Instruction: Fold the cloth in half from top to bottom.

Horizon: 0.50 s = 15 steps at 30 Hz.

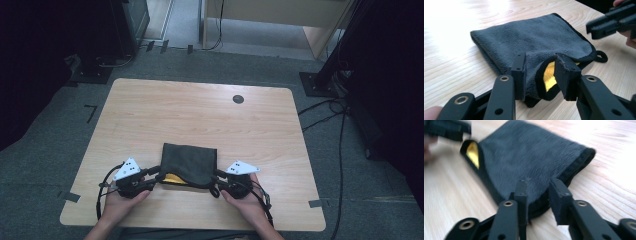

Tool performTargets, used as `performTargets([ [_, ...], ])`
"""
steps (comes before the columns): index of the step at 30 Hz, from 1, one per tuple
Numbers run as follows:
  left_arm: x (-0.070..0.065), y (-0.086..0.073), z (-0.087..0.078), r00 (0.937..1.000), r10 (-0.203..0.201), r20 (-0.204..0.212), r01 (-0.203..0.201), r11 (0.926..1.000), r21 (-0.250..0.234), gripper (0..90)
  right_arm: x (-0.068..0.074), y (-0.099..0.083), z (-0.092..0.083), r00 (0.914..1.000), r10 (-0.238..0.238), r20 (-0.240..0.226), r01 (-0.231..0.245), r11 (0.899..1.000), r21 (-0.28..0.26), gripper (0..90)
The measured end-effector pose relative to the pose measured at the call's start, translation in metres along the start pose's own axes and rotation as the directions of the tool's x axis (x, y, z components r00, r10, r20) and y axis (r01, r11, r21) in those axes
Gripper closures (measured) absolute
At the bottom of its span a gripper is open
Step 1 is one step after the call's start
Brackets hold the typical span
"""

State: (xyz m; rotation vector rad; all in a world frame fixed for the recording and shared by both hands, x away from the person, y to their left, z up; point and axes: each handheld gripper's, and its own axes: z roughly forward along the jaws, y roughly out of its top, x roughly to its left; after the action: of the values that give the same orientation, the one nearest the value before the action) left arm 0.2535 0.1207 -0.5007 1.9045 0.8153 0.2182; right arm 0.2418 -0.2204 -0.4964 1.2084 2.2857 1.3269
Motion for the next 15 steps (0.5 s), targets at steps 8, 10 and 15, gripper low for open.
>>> performTargets([
  [8,-0.010,-0.011,0.006,0.9788,0.195,-0.061,-0.186,0.9731,0.137,82.7,0.013,-0.010,0.015,0.9939,-0.016,0.109,0.010,0.999,0.054,66.2],
  [10,-0.007,-0.012,0.003,0.9804,0.193,-0.038,-0.187,0.9730,0.136,85.3,0.012,-0.012,0.016,0.9929,-0.010,0.118,0.003,0.998,0.059,69.6],
  [15,-0.002,-0.014,-0.002,0.9825,0.186,0.000,-0.185,0.9739,0.132,80.0,0.012,-0.010,0.016,0.9929,-0.008,0.118,-0.003,0.996,0.085,72.1],
])
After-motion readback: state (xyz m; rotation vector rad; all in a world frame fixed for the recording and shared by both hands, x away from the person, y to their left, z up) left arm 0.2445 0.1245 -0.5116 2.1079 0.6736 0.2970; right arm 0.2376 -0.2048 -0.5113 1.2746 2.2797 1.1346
